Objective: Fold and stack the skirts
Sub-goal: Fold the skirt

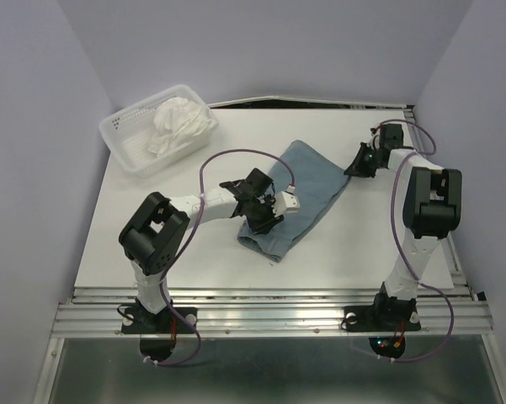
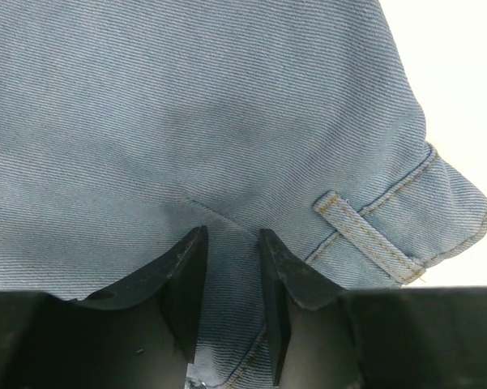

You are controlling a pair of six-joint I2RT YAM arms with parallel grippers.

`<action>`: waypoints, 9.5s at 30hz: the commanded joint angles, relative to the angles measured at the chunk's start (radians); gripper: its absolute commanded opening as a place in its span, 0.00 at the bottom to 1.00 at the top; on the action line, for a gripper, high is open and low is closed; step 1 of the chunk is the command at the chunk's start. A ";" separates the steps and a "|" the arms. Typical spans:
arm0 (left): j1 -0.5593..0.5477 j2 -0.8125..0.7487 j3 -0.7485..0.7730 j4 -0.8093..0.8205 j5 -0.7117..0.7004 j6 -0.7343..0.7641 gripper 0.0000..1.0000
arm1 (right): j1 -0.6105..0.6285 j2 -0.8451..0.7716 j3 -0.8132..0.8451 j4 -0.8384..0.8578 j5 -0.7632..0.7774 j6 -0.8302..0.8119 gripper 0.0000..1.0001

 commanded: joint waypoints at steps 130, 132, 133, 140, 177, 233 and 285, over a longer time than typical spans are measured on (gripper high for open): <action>-0.239 -0.271 -0.213 0.016 -0.189 0.563 0.52 | 0.115 0.139 0.201 -0.088 -0.033 -0.045 0.36; -0.239 -0.275 -0.214 0.005 -0.192 0.575 0.52 | 0.115 0.122 0.196 -0.091 -0.051 -0.047 0.38; -0.237 -0.277 -0.216 -0.006 -0.189 0.578 0.54 | 0.115 0.100 0.193 -0.094 -0.057 -0.045 0.40; -0.239 -0.260 -0.222 0.005 -0.215 0.589 0.53 | 0.115 0.017 0.236 -0.159 -0.071 -0.048 0.50; -0.239 -0.326 -0.300 -0.046 -0.154 0.691 0.00 | 0.106 0.194 0.324 -0.223 0.184 -0.151 0.18; -0.194 -0.145 -0.325 0.174 -0.207 0.713 0.66 | 0.417 0.151 0.075 -0.128 -0.481 -0.148 0.43; -0.266 -0.387 0.292 -0.503 -0.031 0.156 0.00 | 0.497 -0.205 -0.168 -0.363 -0.301 -0.347 0.49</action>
